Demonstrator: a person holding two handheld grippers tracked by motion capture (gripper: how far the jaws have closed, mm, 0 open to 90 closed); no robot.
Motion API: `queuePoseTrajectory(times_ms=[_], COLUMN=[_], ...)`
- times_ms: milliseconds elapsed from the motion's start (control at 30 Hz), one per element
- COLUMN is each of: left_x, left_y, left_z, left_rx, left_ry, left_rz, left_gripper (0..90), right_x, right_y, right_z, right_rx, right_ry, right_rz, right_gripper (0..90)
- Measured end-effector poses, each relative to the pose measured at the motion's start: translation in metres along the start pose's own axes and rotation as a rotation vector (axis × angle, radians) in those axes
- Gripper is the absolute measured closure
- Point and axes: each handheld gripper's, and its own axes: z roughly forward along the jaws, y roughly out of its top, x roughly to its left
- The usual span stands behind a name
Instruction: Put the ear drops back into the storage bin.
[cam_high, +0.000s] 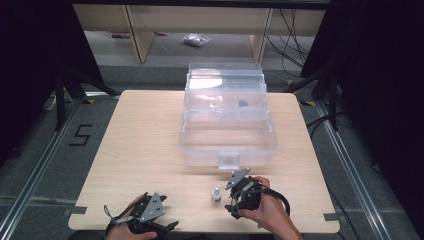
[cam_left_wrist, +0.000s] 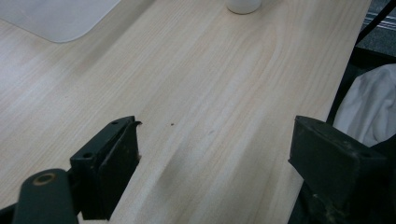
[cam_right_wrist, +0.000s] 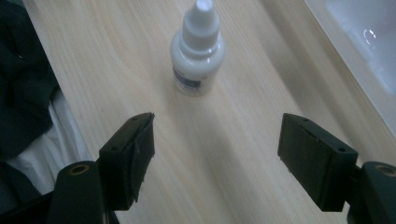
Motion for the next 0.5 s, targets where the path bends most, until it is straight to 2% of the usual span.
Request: queuePoseTrajectory(times_ms=[67,100,167,200,233,300,333,367,400,433,467,500], left_x=[0.0,-0.001,-0.001,-0.001,0.0,-0.001,0.0,0.0,-0.001,-0.002,-0.001,-0.001], left_y=[-0.001,-0.001,-0.001,0.0,0.001,0.0,0.0,0.0,-0.001,-0.001,0.0,0.0], left_z=[0.0,0.0,0.0,0.0,-0.001,0.0,0.0,-0.001,-0.001,0.001,0.0,0.0], left_rx=[-0.007,-0.006,-0.014,-0.009,0.002,-0.008,0.001,0.001,0.007,-0.026,-0.015,-0.007], left_ry=[0.004,0.001,-0.005,-0.004,0.004,-0.003,0.0,0.0,-0.011,-0.005,-0.007,-0.001], left_rz=[-0.005,-0.021,-0.03,-0.022,0.007,-0.004,0.006,-0.005,-0.023,-0.04,-0.027,-0.012], left_gripper=[15.3,15.3,15.3,15.3,15.2,15.3,15.3,15.3,15.3,15.2,15.3,15.3], right_x=[0.001,0.002,0.003,0.004,0.004,0.004,0.003,0.003,0.001,0.002,0.003,0.003], right_y=[0.005,0.008,0.014,0.017,0.018,0.021,0.023,0.025,0.027,0.028,0.03,0.032], right_z=[0.002,0.004,0.007,0.009,0.011,0.013,0.015,0.016,0.018,0.019,0.02,0.022], right_rx=[0.005,0.014,0.022,0.035,0.04,0.055,0.06,0.061,0.063,0.07,0.08,0.083], right_ry=[0.002,0.003,0.015,0.015,0.016,0.015,0.02,0.019,0.024,0.029,0.029,0.036], right_rz=[-0.019,-0.015,-0.041,-0.043,-0.053,-0.047,-0.05,-0.053,-0.08,-0.079,-0.072,-0.088], right_gripper=[29.9,29.9,30.2,30.7,31.3,31.4,31.4,31.7,32.6,33.6,33.7,34.2])
